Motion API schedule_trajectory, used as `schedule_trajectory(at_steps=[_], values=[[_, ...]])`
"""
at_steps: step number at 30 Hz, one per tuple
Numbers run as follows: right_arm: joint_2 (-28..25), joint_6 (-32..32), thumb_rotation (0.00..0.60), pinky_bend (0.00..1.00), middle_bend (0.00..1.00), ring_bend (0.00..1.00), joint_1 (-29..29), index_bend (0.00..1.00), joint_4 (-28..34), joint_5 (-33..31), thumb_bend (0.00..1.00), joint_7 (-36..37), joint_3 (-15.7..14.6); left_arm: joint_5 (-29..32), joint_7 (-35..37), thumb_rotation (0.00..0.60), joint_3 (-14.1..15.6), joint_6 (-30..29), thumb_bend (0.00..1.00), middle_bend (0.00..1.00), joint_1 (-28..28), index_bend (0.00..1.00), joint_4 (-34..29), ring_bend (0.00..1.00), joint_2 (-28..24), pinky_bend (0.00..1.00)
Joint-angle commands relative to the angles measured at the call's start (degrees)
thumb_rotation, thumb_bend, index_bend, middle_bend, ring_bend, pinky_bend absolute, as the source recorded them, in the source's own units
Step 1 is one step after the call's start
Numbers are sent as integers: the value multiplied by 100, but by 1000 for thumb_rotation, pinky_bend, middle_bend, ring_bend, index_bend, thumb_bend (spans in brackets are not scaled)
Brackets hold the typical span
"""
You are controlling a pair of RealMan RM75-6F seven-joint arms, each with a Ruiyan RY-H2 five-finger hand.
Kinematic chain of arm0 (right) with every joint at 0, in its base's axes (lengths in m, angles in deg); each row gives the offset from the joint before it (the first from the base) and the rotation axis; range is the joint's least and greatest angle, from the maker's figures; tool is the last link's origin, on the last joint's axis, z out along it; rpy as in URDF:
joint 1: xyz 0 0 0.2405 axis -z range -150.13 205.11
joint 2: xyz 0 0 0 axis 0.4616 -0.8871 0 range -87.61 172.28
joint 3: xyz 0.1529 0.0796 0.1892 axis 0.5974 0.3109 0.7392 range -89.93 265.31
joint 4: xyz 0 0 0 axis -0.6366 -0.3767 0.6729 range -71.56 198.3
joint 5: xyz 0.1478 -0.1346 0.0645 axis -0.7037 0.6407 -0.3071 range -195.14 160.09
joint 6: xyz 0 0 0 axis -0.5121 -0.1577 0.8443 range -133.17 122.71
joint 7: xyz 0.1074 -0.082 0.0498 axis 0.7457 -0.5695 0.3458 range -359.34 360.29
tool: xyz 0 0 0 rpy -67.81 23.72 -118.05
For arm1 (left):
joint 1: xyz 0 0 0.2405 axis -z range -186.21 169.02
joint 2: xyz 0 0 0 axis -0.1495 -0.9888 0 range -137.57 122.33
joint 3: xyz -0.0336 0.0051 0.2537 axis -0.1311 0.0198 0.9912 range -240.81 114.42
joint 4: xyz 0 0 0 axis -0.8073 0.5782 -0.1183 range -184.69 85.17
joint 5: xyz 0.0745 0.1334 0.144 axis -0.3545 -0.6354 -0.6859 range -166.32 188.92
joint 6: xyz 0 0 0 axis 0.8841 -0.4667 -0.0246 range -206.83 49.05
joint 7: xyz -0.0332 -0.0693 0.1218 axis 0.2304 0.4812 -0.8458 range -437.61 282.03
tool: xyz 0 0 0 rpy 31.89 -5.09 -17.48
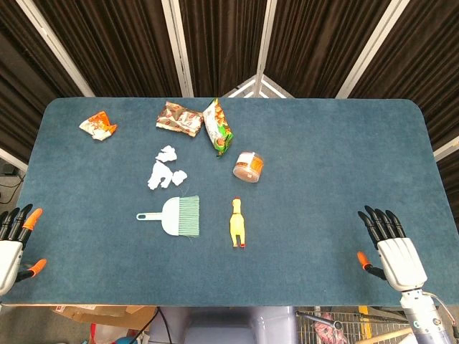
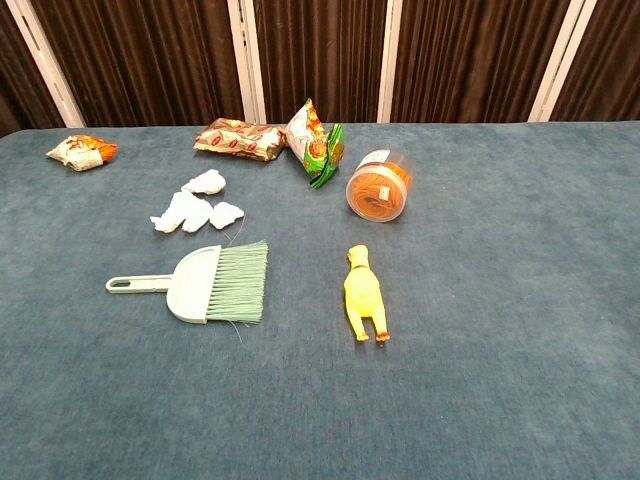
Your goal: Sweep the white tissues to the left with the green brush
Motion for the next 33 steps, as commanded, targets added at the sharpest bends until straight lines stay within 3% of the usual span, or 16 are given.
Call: schedule_trajectory(at_steps=[1, 18, 21, 22, 24, 29, 33], values=[[-4, -6, 600, 0, 0, 0, 1, 0, 3, 1, 344, 1, 3, -3, -5, 600, 2, -1, 84, 0, -1, 0, 3, 0, 2, 0], [11, 25, 600, 0, 0, 0, -13, 0, 9, -1, 343, 6, -3, -11, -93, 600, -19, 18, 84, 0, 29, 0, 16, 0, 2, 0], [-3, 29, 600, 0, 0, 0, -15, 0, 20, 7, 344, 35, -10, -63, -271, 600, -78, 97, 84, 0, 143, 0, 13, 27, 9, 71], [-3, 35, 600, 0, 0, 0, -17, 0, 23, 11, 344, 40, -15, -68, -325, 600, -95, 128, 84, 5, 178, 0, -3, 67, 6, 125], [-4, 43, 600, 0, 0, 0, -22, 0, 23, 27, 344, 61, -25, -69, -475, 600, -171, 236, 84, 58, 301, 0, -81, 273, 2, 324], [-12, 27, 600, 0, 0, 0, -25, 0, 45, 44, 343, 103, -24, 307, -765, 600, -468, 990, 107, 170, 830, 11, -408, 682, 65, 681], [-17, 45, 600, 0, 0, 0, -32, 0, 50, 46, 344, 123, -32, 1008, -1021, 600, -757, 1875, 126, 329, 1351, 131, -785, 855, 118, 850]])
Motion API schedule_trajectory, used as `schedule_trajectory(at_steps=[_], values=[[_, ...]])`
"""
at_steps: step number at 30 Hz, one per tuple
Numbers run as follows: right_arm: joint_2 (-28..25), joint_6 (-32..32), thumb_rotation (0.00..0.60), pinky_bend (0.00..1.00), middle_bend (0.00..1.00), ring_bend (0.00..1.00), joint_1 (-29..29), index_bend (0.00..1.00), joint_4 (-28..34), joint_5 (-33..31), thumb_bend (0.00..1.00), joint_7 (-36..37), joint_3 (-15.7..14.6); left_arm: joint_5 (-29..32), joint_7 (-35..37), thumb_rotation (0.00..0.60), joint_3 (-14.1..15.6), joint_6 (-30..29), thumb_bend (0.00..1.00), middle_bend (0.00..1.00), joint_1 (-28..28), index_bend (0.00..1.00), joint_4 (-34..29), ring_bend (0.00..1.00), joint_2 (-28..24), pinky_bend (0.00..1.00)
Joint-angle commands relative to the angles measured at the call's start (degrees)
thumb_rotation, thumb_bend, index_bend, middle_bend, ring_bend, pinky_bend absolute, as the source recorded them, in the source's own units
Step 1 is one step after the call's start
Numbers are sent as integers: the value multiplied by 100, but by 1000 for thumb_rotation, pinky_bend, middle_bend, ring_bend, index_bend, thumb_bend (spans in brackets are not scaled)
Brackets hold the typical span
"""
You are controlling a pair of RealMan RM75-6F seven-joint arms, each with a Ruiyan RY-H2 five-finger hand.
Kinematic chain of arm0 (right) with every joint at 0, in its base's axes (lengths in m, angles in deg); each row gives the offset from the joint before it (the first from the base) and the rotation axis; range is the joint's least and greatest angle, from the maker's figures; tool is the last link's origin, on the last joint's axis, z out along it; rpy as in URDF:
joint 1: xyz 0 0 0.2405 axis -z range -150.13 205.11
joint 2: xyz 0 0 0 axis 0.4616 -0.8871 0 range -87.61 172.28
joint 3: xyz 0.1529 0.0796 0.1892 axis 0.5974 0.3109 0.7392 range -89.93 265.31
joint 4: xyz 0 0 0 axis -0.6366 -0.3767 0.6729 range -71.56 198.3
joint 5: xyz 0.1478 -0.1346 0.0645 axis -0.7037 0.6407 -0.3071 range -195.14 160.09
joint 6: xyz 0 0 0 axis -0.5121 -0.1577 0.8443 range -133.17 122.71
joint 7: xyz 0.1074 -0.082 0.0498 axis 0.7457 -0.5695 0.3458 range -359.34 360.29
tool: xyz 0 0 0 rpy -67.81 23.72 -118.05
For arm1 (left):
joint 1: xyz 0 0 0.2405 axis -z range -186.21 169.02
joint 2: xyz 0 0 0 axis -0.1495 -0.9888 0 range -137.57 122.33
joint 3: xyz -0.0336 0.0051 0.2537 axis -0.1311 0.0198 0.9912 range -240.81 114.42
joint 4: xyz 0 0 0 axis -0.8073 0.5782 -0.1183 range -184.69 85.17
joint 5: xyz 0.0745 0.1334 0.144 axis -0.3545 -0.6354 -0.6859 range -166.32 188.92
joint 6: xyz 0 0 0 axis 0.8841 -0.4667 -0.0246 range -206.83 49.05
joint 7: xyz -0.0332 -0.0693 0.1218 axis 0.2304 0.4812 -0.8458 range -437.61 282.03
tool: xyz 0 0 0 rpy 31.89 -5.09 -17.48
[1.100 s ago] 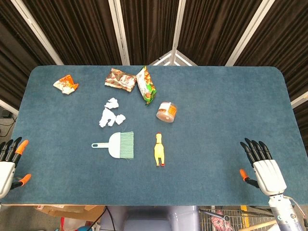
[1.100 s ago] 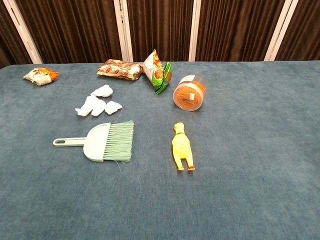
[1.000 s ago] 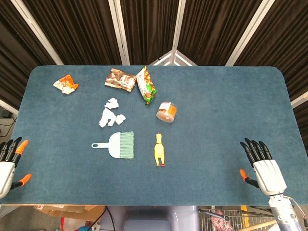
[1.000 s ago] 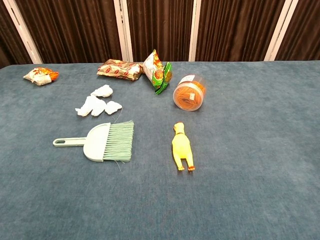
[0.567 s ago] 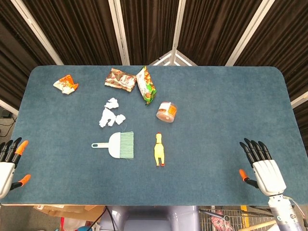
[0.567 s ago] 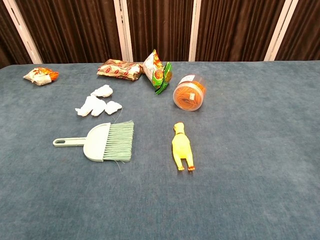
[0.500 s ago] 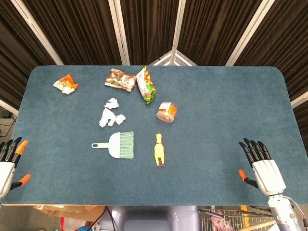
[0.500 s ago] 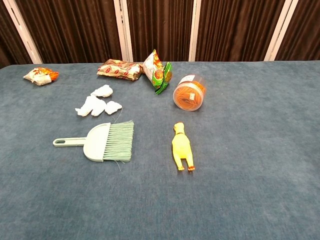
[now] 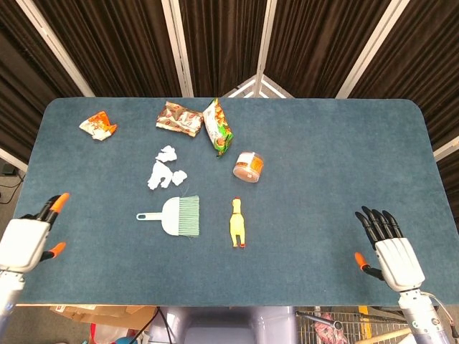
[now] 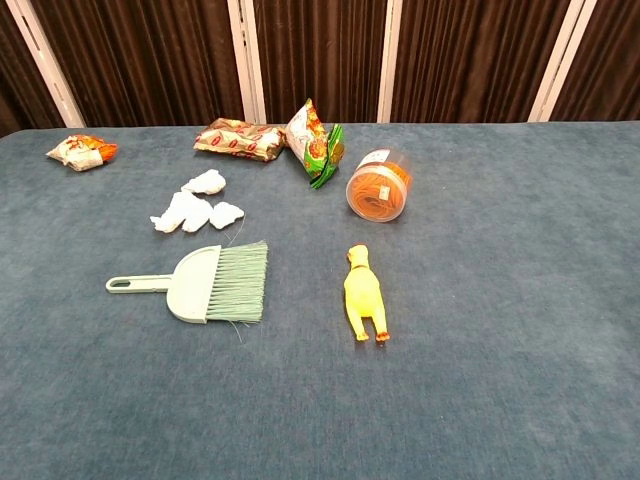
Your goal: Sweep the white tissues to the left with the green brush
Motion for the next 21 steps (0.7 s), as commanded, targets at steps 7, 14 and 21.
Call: schedule_trajectory(at_steps=[7, 14, 21], values=[[-40, 31, 600, 0, 0, 0, -7, 0, 23, -62, 344, 135, 13, 2169, -1286, 600, -756, 1864, 206, 374, 1443, 219, -501, 949, 533, 932], [-76, 44, 600, 0, 0, 0, -11, 0, 48, -89, 343, 268, 17, 3335, -2387, 600, -734, 2303, 263, 236, 2147, 213, -297, 959, 1031, 932], [-102, 60, 600, 0, 0, 0, -18, 0, 70, -81, 344, 349, 6, 4318, -3189, 600, -506, 2283, 281, 175, 2664, 141, -247, 970, 1486, 932]])
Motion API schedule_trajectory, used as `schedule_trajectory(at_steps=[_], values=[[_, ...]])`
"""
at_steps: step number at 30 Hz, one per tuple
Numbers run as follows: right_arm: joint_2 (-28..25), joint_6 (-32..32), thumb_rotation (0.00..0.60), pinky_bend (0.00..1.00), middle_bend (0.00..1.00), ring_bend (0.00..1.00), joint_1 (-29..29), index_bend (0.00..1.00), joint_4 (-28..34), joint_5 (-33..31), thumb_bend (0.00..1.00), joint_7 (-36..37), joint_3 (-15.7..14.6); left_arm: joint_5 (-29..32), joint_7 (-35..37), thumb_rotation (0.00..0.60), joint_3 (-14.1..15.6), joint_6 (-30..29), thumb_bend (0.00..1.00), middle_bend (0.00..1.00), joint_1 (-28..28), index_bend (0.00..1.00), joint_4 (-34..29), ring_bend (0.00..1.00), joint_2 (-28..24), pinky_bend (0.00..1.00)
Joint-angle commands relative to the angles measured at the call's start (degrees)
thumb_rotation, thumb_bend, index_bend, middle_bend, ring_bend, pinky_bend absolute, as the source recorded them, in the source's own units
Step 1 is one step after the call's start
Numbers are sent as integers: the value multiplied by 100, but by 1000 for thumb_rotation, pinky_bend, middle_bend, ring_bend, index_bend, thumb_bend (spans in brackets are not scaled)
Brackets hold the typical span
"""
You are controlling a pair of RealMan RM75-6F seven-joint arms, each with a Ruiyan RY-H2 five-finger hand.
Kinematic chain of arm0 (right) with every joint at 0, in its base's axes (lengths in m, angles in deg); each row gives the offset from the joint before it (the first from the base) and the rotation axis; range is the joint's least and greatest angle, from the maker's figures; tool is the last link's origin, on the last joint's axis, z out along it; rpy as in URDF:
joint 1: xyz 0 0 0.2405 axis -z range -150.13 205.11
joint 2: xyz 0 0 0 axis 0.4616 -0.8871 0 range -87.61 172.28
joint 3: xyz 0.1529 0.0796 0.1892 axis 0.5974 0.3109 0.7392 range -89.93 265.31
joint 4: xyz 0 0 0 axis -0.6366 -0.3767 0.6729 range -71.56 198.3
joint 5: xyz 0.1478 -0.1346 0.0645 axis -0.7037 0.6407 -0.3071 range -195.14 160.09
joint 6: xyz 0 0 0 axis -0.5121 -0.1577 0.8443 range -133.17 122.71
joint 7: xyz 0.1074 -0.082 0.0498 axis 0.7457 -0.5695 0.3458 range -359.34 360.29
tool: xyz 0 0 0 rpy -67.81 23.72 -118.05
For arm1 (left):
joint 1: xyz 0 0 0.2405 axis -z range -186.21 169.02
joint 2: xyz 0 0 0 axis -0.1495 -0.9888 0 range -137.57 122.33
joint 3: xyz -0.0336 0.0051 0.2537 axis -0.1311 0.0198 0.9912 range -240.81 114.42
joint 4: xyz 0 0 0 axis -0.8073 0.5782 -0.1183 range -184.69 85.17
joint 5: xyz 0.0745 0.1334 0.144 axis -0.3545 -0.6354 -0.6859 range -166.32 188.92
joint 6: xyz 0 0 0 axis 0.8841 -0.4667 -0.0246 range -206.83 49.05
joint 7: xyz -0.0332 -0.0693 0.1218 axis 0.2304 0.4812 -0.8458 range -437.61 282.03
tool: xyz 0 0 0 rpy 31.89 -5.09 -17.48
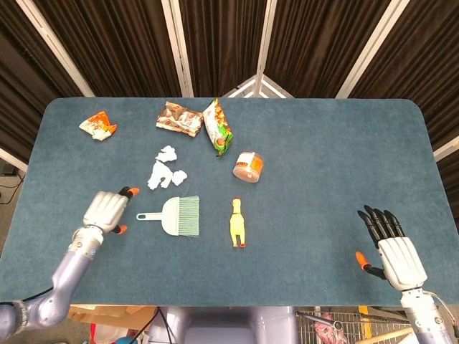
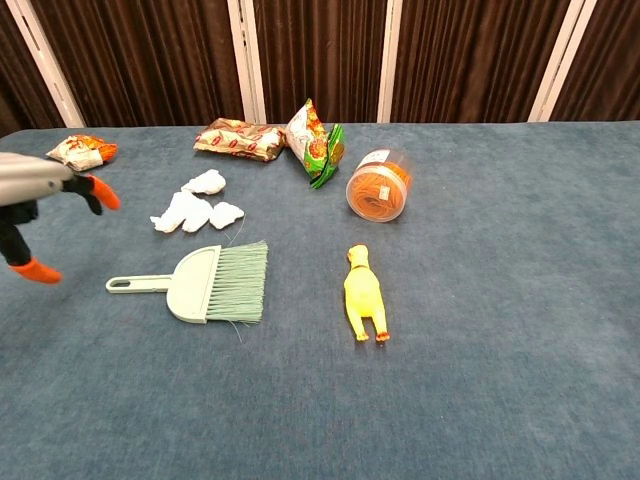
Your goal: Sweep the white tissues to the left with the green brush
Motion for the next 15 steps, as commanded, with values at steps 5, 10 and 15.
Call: schedule_trajectory(at_steps=[5, 10, 15], values=[[-8, -18, 600, 0, 0, 0, 6, 0, 11, 17, 344, 26, -7, 587, -413, 600, 205, -240, 285, 265, 418, 193, 220, 973, 557, 931], [-5, -23, 600, 0, 0, 0, 7, 0, 6, 26, 344, 32, -10, 545, -395, 600, 265, -399, 293, 298, 521, 221, 495, 974, 837, 932], [-12, -30, 600, 0, 0, 0, 11, 0, 22, 13, 344, 20, -3, 500, -344, 600, 328, -428, 337, 323, 626, 247, 756, 974, 1084, 932]])
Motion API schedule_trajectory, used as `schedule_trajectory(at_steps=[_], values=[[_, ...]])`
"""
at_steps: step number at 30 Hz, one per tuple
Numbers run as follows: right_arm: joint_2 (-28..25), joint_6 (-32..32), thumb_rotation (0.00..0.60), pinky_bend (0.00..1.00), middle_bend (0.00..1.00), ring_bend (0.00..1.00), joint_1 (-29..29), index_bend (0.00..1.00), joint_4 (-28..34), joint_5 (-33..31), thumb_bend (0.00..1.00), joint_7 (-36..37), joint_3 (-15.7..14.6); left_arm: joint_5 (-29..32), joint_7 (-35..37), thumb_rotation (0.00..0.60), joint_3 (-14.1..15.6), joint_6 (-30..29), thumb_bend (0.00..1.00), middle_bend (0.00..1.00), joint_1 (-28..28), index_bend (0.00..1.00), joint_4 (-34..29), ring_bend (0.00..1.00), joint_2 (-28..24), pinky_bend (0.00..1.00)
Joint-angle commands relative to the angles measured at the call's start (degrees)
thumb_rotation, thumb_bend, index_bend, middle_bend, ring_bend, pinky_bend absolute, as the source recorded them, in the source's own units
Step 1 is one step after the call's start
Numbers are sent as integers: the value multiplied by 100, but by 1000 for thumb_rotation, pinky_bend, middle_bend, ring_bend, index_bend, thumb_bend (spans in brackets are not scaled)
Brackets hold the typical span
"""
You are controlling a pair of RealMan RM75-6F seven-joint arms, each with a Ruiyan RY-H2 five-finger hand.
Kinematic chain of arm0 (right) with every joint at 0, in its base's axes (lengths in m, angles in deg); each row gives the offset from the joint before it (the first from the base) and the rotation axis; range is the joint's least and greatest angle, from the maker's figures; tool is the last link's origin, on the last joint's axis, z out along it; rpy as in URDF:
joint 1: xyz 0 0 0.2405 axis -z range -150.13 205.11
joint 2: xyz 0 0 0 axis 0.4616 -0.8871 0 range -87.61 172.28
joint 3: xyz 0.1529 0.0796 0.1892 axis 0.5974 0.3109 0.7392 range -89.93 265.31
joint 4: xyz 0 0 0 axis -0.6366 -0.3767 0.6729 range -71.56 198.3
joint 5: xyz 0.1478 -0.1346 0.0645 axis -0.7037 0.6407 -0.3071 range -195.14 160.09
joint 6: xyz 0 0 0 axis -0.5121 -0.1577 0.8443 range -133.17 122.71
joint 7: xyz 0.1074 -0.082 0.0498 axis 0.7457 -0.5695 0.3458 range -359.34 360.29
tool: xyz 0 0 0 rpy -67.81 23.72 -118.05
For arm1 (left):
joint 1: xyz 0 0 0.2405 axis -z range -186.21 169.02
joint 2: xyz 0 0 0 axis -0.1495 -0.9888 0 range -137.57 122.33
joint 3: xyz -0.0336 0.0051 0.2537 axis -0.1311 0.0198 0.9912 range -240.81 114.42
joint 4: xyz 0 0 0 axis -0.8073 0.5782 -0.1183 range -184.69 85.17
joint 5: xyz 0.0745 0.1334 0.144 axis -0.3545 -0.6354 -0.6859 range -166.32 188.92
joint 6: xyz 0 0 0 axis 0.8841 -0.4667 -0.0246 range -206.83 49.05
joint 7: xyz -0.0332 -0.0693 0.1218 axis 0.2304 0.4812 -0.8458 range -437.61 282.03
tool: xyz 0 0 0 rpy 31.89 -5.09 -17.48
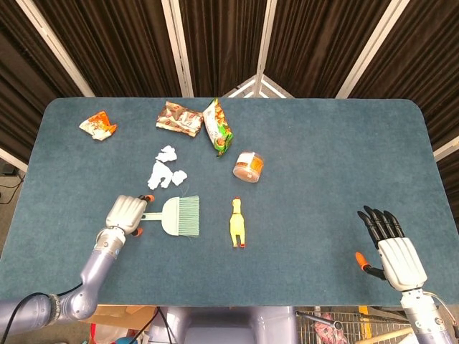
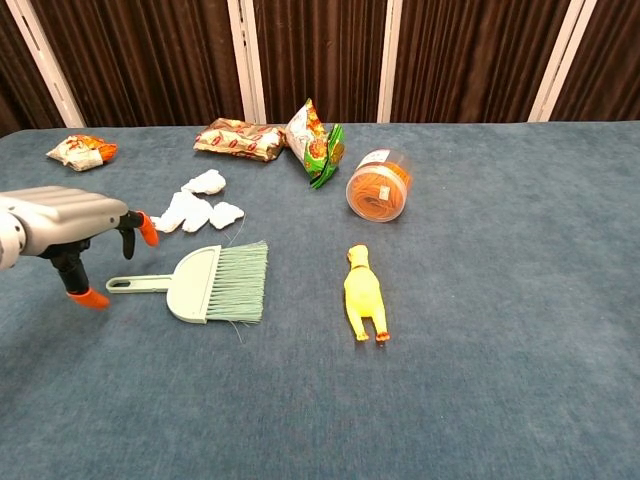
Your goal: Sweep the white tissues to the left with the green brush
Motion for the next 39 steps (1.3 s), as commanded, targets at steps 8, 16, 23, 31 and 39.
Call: schedule_trajectory(at_steps=[8, 16, 23, 31, 39], values=[[1, -8, 600, 0, 0, 0, -1, 0, -9, 5, 344, 12, 5, -126, 140, 600, 133, -30, 397, 384, 144, 283, 335, 974, 305, 932], [6, -13, 600, 0, 0, 0, 1, 0, -13, 5, 344, 15, 5, -148, 225, 600, 171, -45, 397, 425, 207, 312, 533, 974, 422, 932], [9, -19, 600, 0, 0, 0, 4, 0, -17, 4, 343, 16, 6, -137, 260, 600, 219, -27, 398, 434, 255, 318, 611, 973, 524, 932], [4, -20, 600, 0, 0, 0, 3, 0, -4, 5, 344, 20, 7, -150, 304, 600, 259, -42, 397, 443, 289, 328, 646, 973, 574, 932], [10, -45, 600, 0, 0, 0, 10, 0, -7, 6, 343, 20, 16, -142, 316, 600, 312, -59, 486, 569, 314, 448, 665, 973, 619, 932]])
